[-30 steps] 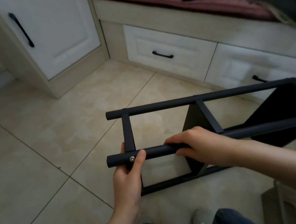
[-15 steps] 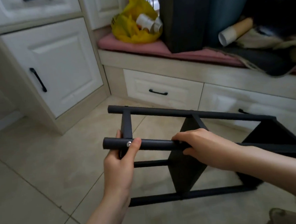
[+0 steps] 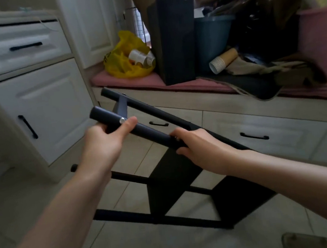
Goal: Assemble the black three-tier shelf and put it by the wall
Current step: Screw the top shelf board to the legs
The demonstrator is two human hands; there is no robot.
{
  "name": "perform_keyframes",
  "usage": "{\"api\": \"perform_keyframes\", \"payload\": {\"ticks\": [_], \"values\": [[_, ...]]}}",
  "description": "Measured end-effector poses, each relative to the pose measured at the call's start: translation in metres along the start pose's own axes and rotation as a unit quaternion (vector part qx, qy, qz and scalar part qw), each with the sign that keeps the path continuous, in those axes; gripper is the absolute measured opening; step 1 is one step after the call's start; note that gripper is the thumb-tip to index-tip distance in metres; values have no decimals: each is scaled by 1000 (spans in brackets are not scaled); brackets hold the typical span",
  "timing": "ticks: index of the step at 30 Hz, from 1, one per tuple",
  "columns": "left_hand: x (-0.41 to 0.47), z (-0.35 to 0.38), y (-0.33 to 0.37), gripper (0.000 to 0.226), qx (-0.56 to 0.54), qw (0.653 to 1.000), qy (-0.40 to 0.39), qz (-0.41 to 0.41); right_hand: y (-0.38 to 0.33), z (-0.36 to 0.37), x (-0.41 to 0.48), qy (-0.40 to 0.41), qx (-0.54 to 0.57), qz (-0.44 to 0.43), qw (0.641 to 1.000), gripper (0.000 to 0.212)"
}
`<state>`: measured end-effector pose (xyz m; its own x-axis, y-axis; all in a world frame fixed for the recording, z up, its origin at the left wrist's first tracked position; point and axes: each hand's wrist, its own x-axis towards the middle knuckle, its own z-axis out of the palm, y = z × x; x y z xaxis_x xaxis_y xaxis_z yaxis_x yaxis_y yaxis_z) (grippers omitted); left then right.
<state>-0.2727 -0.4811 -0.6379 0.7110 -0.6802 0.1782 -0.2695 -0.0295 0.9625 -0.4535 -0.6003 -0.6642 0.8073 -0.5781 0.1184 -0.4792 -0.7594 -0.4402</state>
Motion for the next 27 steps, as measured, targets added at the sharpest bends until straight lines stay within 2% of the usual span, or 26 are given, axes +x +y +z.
{"api": "perform_keyframes", "payload": {"ticks": [6,9,11,14,18,21,23,27], "values": [[10,7,55,46,48,997,-22,54,-8,-19,-13,64,116,22,991,40],[4,18,80,40,82,992,-56,74,-5,-23,-30,87,199,35,975,39],[-3,27,93,25,114,986,-81,89,-2,-22,-42,93,253,51,962,35],[-22,41,107,25,160,977,-96,102,0,-19,-57,106,325,85,936,31],[-49,61,100,21,230,962,-27,145,-1,-12,-76,128,392,114,904,28],[-72,74,87,43,280,940,29,194,-5,-7,-89,114,393,118,905,29],[-85,76,81,53,277,937,31,213,-6,-4,-98,104,402,123,902,30],[-101,78,77,49,246,940,10,235,-2,1,-111,103,416,126,894,30]]}}
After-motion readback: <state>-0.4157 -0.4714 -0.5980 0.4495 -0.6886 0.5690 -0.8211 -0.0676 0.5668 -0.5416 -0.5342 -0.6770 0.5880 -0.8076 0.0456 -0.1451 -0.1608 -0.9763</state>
